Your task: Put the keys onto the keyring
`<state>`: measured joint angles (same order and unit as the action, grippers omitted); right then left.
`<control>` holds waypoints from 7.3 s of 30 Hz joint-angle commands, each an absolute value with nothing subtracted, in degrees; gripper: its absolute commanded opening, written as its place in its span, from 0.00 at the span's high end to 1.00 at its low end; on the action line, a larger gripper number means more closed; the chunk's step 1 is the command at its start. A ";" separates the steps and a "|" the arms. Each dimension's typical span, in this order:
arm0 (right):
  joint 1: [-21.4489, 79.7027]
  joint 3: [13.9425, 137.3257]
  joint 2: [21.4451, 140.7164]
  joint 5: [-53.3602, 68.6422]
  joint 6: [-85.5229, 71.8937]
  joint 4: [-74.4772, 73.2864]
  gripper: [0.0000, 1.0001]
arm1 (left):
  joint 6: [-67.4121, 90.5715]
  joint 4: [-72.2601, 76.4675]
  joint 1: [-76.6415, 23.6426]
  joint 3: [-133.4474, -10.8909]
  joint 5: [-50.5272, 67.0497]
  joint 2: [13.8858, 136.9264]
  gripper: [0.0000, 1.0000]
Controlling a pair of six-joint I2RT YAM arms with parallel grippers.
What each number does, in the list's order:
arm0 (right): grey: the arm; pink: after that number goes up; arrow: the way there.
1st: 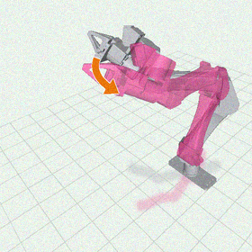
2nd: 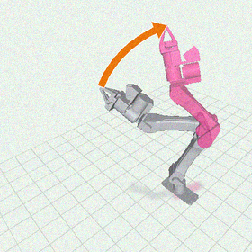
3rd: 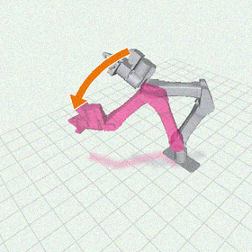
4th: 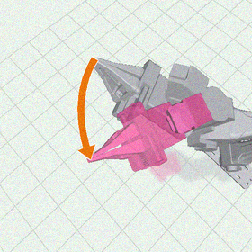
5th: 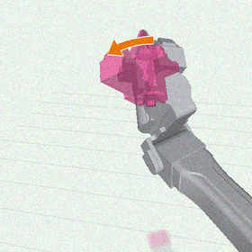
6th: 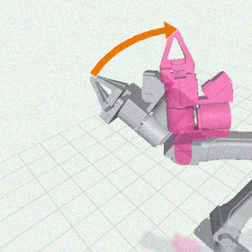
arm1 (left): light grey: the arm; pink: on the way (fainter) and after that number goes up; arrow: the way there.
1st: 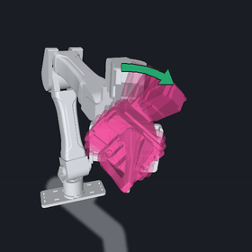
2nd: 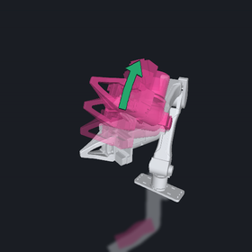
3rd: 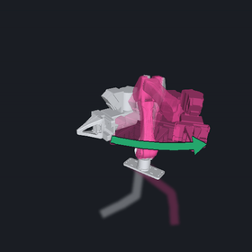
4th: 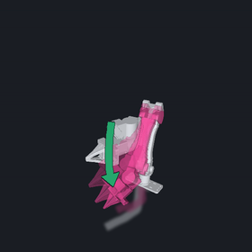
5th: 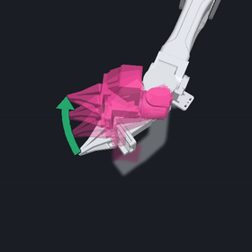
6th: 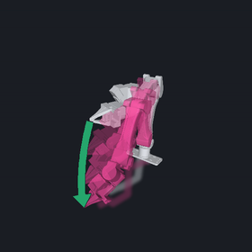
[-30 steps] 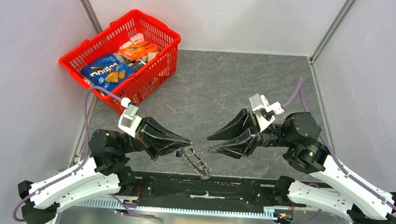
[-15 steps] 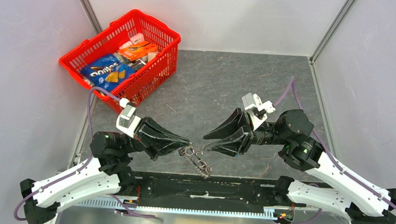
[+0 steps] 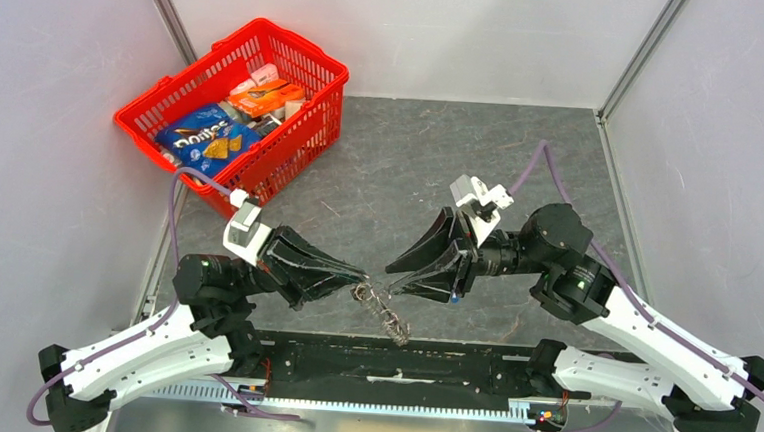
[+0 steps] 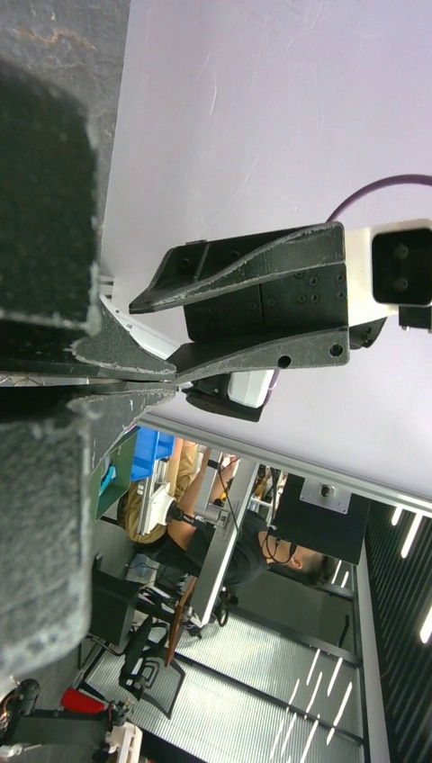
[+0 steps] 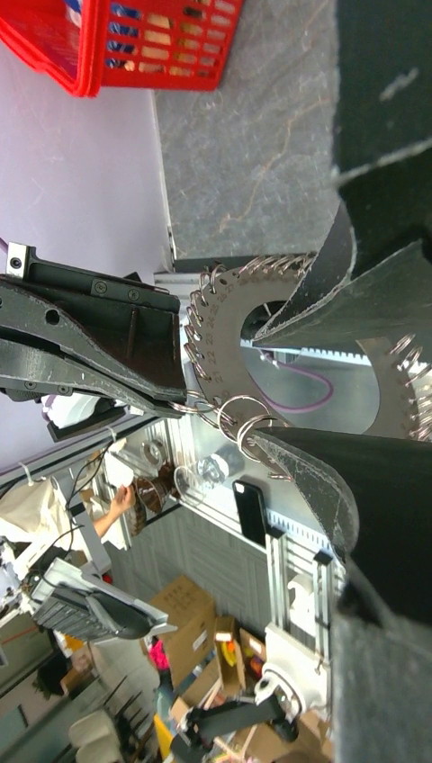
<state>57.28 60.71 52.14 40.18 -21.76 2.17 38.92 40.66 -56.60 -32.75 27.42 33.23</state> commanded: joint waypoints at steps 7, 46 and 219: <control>57.48 65.69 53.86 43.51 -32.47 3.25 0.55 | 39.96 43.63 -56.51 -32.61 28.63 31.25 0.98; 57.47 60.75 55.03 50.79 -45.27 6.33 0.64 | 37.31 40.37 -56.57 -31.82 24.45 29.64 0.98; 60.56 20.03 63.43 4.49 -55.78 -12.45 0.43 | 61.34 -2.22 -56.60 -2.73 15.00 18.89 0.29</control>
<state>60.51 20.73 60.49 5.28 -55.51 -22.04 58.87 1.19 -56.62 -2.81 16.51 22.17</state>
